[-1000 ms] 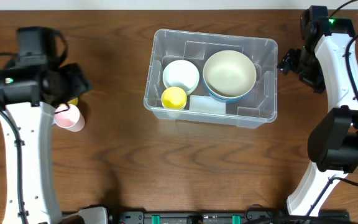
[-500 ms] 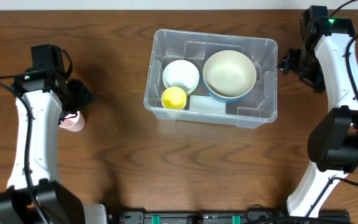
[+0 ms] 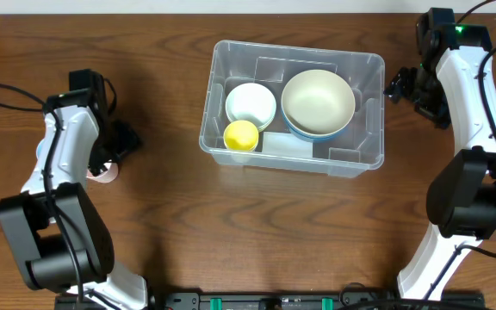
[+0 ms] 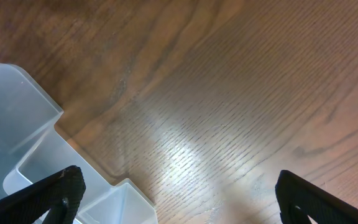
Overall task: Pack container
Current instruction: 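Move the left gripper to the pink cup and grasp its rim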
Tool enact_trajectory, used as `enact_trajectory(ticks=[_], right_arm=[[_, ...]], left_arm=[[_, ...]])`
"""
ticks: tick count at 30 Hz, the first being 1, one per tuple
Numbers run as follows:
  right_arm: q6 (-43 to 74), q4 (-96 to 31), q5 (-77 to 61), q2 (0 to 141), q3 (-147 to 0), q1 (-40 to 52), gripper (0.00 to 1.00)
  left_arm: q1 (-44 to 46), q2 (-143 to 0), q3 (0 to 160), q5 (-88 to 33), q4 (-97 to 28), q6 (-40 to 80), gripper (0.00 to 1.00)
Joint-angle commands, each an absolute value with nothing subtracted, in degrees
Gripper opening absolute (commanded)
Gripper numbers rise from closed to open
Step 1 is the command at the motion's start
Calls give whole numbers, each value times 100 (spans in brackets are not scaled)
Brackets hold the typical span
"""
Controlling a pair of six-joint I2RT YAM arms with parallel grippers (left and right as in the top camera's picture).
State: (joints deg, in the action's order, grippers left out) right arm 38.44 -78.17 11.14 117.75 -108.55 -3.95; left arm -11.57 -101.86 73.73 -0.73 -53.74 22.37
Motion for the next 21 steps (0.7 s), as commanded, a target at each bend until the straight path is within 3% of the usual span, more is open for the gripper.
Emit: enact_trajectory(ticks=[1,3,5,7,11,21], right_arm=[[3938,-7815,1155,11756,-10849,-379,99],[3938,-7815,1155,11756,-10849,-379,99],[3938,-7815,1155,11756,-10849,-379,99],[3938,-7815,1155,11756,-10849,-379,99],[3938,-7815,1155,11756,-10849,-379,99],[3938,-7815,1155,11756,-10849,-379,99]], left_arm=[[-1184,-10228,7338,-224,-5363,2123,72],[-1184,-10226,7338,-224,-5347,2123,62],[-1184,-10226,7338,-224,-5347,2123,39],[-1184,-10226,7338,-239,-5347,2126,23],[-1184,-10226,7338,-239,-5352,2126,9],[-1184,-10224,7338,-235,-5367,2104,7]])
